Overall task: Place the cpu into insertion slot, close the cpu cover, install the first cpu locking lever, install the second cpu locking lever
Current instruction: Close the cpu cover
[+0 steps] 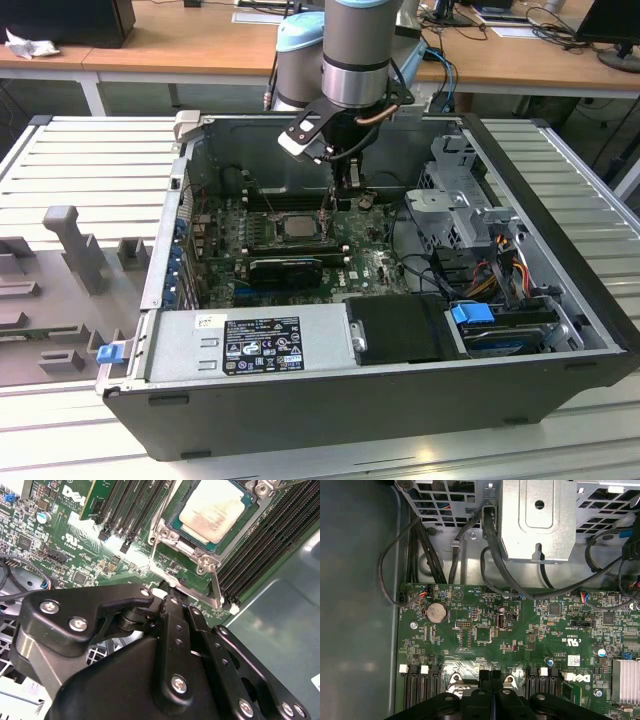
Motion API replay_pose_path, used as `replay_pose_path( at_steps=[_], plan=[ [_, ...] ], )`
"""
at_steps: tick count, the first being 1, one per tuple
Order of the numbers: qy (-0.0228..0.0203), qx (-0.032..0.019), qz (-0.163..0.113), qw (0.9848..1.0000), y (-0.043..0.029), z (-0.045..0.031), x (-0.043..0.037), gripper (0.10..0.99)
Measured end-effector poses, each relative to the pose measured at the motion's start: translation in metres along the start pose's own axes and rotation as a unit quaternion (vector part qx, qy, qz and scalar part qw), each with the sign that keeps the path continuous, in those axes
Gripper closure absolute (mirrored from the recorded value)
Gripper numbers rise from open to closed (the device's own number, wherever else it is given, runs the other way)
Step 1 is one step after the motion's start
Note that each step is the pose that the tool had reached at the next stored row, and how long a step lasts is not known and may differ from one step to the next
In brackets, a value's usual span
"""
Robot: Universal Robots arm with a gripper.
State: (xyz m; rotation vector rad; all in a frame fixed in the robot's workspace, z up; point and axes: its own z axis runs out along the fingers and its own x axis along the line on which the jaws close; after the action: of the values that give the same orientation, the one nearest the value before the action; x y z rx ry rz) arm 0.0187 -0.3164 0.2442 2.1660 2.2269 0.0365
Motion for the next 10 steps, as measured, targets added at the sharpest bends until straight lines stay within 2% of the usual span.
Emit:
replay_pose_path(
  at_steps=[10],
  plan=[
    [0.0,0.0,0.0,1.0,-0.0031,-0.0002,0.0001,0.98]
  ],
)
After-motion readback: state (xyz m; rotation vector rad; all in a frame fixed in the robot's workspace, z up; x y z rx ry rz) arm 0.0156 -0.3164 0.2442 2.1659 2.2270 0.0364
